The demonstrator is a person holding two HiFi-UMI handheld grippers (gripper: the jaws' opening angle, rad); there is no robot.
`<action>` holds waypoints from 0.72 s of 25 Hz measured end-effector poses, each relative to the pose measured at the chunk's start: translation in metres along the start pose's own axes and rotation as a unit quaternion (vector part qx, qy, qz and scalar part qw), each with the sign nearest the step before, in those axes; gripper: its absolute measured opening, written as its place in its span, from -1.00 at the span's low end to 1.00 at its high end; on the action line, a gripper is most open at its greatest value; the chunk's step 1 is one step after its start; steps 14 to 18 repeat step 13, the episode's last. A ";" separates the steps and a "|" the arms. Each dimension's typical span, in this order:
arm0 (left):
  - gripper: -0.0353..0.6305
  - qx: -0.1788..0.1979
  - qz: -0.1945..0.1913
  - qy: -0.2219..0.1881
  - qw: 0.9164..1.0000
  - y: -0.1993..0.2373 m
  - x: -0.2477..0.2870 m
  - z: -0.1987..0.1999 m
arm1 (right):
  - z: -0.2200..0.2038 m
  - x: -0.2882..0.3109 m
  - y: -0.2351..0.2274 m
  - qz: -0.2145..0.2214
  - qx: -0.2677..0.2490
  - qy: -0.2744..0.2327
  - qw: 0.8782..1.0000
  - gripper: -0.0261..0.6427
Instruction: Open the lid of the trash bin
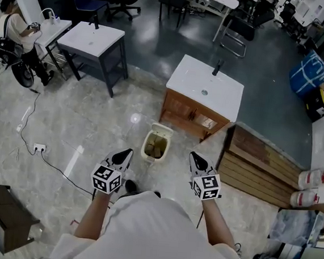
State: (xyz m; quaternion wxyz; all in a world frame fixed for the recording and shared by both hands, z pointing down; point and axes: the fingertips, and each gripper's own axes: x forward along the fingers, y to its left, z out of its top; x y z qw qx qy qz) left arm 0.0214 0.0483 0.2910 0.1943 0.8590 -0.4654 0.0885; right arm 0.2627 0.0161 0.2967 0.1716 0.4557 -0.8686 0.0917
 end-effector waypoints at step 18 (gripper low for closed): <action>-0.84 -0.004 -0.003 -0.002 1.000 0.009 0.010 0.003 | 0.004 0.013 -0.002 0.002 -0.002 0.001 1.000 -0.82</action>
